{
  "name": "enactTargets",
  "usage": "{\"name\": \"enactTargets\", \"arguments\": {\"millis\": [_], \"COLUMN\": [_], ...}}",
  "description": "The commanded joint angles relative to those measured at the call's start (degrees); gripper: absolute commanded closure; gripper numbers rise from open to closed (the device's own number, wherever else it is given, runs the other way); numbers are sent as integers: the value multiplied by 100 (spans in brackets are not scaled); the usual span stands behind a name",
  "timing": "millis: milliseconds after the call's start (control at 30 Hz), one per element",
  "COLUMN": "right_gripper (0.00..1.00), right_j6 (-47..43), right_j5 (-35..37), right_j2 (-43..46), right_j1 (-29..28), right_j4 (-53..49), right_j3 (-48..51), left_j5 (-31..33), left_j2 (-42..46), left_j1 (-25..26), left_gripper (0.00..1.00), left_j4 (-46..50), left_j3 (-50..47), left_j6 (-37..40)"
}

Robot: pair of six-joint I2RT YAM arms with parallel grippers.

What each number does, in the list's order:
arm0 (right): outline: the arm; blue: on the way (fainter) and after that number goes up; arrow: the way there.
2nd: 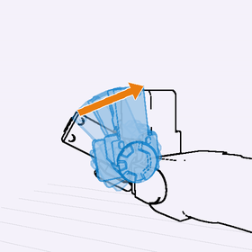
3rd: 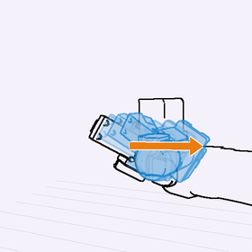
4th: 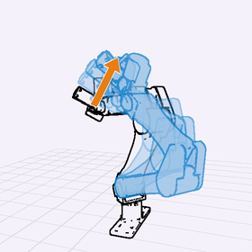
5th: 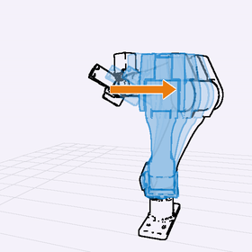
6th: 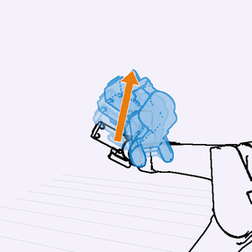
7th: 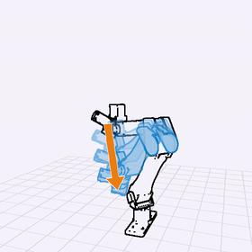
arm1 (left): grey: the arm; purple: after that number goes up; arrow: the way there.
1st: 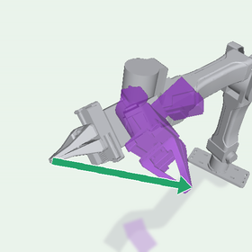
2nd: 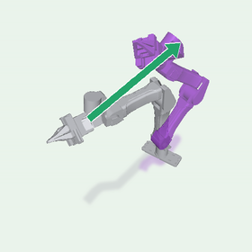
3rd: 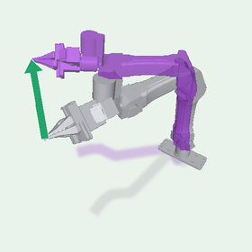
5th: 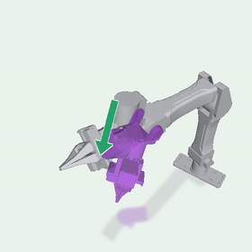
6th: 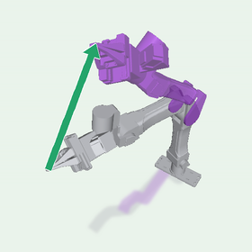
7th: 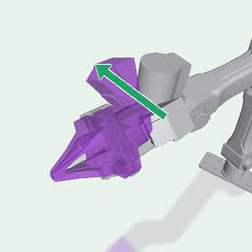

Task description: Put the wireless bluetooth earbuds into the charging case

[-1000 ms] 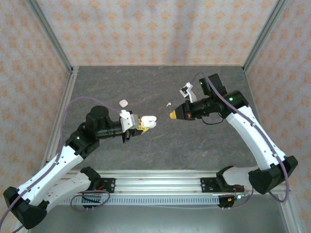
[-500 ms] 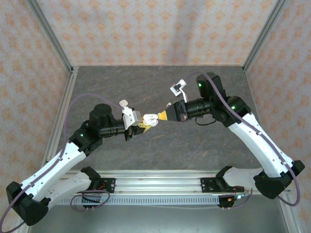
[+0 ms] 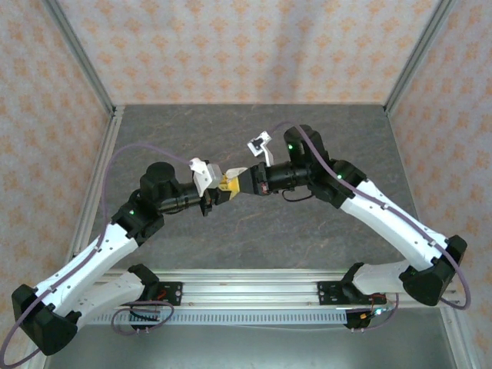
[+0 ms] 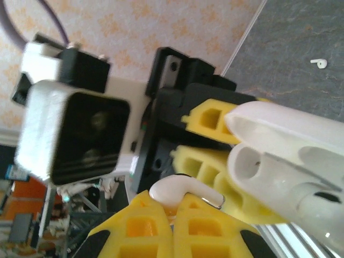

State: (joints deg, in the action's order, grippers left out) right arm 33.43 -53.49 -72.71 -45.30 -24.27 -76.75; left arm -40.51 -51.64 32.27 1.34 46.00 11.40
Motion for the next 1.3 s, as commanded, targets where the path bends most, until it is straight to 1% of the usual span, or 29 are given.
{"name": "enactTargets", "arguments": {"millis": [0, 133, 367, 633, 900, 1267], "right_gripper": [100, 100, 100, 100, 100, 100], "right_j6": [492, 579, 956, 1542, 1703, 1902], "right_j5": [443, 728, 1269, 1270, 1302, 1494], "right_j2": [16, 80, 314, 341, 266, 345], "right_j1": [-75, -76, -76, -118, -262, -287], "right_j4": [911, 965, 1430, 2166, 2343, 2434], "right_j3": [130, 216, 513, 901, 960, 1230], "left_j5": [226, 278, 350, 480, 621, 856], "left_j2": [66, 135, 209, 233, 232, 264], "left_j1": [39, 35, 36, 39, 46, 34], "left_gripper": [100, 100, 100, 100, 100, 100], "left_j4": [-531, -659, -719, -837, -829, -951], "left_j3": [-71, -135, -220, -250, -233, -253], "left_j6": [-277, -344, -391, -478, -489, -555]}}
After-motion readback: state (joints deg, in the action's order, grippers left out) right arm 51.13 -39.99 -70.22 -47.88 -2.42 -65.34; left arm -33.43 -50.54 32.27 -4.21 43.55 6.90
